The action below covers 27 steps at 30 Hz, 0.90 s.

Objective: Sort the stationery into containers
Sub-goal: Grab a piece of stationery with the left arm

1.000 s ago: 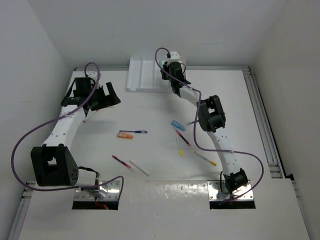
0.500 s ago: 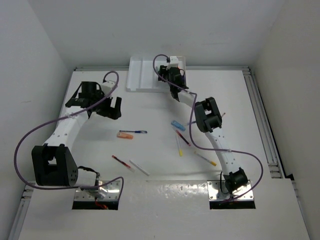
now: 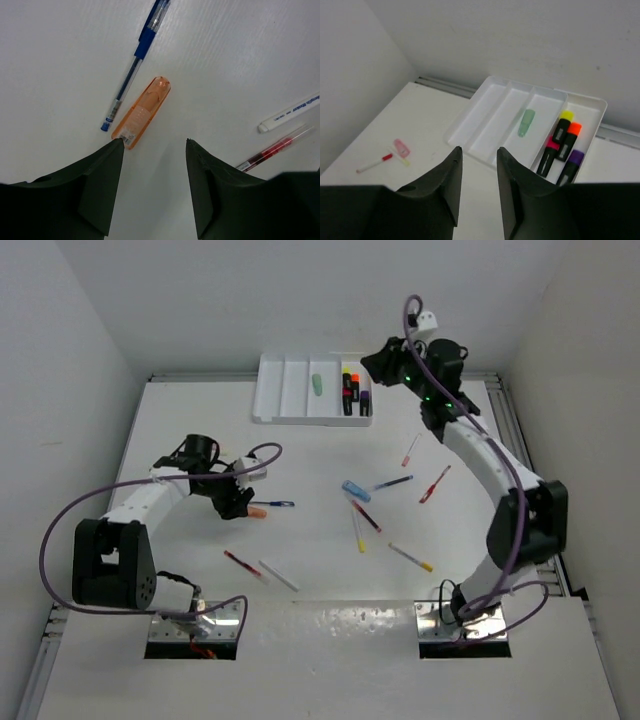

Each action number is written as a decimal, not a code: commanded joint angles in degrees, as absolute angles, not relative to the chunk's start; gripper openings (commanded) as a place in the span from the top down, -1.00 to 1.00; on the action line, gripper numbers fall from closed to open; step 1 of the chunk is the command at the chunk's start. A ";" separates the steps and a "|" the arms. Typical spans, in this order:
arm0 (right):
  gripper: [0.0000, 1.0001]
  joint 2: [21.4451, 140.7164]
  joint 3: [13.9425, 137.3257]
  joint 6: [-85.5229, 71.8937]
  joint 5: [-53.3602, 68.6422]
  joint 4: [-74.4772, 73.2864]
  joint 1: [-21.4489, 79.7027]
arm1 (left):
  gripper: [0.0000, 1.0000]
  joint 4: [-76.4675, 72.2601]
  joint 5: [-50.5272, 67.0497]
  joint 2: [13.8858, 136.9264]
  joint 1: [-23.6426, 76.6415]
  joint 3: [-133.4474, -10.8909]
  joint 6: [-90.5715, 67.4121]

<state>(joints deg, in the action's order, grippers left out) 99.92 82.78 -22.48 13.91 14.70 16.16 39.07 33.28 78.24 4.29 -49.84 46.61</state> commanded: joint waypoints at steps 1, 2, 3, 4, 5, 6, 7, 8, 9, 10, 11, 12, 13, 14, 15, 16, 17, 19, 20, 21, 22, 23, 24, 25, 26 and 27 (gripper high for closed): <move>0.36 94.24 72.09 -22.15 25.30 3.09 13.89 | -0.15 38.06 37.26 80.59 5.01 -50.10 58.34; 0.42 90.65 67.98 -21.80 27.14 0.64 12.84 | -0.13 37.45 37.79 81.99 4.84 -50.45 59.14; 0.42 88.96 65.94 -21.80 28.12 0.18 12.31 | -0.12 37.01 37.88 82.52 4.75 -50.54 59.67; 0.44 85.81 64.26 -21.97 29.08 -1.83 11.17 | -0.11 36.31 37.97 83.49 4.57 -50.62 60.81; 0.45 84.65 60.94 -22.23 30.57 -2.02 10.73 | -0.11 35.78 37.79 83.93 4.48 -50.80 61.34; 0.46 83.42 59.60 -22.24 31.37 -2.37 10.11 | -0.11 35.60 37.62 84.37 4.40 -50.80 61.78; 0.49 81.49 57.85 -22.41 32.51 -3.07 9.50 | -0.11 35.42 37.53 85.42 4.13 -50.80 63.70; 0.50 80.78 57.31 -22.41 32.78 -3.42 9.14 | -0.11 35.59 37.18 85.86 4.13 -50.80 63.72; 0.52 80.42 56.87 -22.50 33.13 -3.69 8.71 | -0.10 35.60 37.00 87.00 4.04 -50.89 64.59; 0.54 79.72 56.00 -22.67 33.31 -4.04 8.44 | -0.09 35.86 36.57 87.62 3.87 -50.98 65.12; 0.56 79.54 55.81 -23.02 33.48 -4.22 8.18 | -0.08 36.03 36.56 88.06 3.78 -50.98 65.65; 0.57 79.54 55.64 -23.11 33.57 -4.22 7.83 | -0.08 36.04 36.48 88.85 3.52 -50.98 66.44; 0.59 79.80 55.46 -23.20 33.66 -4.48 7.65 | -0.08 35.60 36.30 89.29 3.43 -50.89 66.53; 0.59 79.89 55.46 -23.64 33.75 -4.57 7.47 | -0.08 35.33 36.12 89.56 3.34 -50.80 66.53; 0.60 80.07 55.63 -23.82 34.10 -4.74 7.30 | -0.07 34.90 36.04 90.26 3.25 -50.45 66.88; 0.62 80.33 55.81 -24.34 34.36 -4.83 7.21 | -0.07 34.63 36.04 90.61 3.16 -50.28 66.97; 0.65 80.94 56.07 -24.43 34.54 -4.92 7.03 | -0.06 34.37 35.86 90.96 2.99 -50.10 67.32; 0.68 81.65 56.86 -24.96 35.07 -5.36 6.94 | -0.04 34.19 35.07 92.20 2.90 -50.44 67.15; 0.68 81.82 57.04 -25.05 35.24 -5.54 6.94 | -0.04 34.71 35.42 92.72 2.81 -51.06 67.15; 0.68 82.00 57.56 -24.96 35.33 -5.54 6.94 | -0.04 34.72 35.42 92.81 2.73 -51.24 67.06; 0.68 82.18 57.66 -25.05 35.33 -5.62 7.03 | -0.03 34.98 35.42 93.16 2.81 -51.41 67.32; 0.68 82.26 57.92 -25.14 35.51 -5.62 7.03 | -0.03 35.15 35.07 93.51 2.90 -51.76 67.24; 0.68 82.27 58.09 -25.22 35.42 -5.89 7.12 | -0.03 35.33 34.89 93.78 3.07 -51.94 67.24; 0.68 82.44 58.44 -25.22 35.59 -5.98 7.29 | -0.02 35.59 34.54 94.21 3.25 -52.03 67.50; 0.68 82.44 58.71 -25.22 35.51 -6.24 7.38 | -0.02 36.12 33.76 94.48 3.43 -52.21 67.76; 0.68 82.44 58.80 -25.22 35.51 -6.24 7.47 | -0.02 35.95 33.05 94.48 3.60 -52.03 67.94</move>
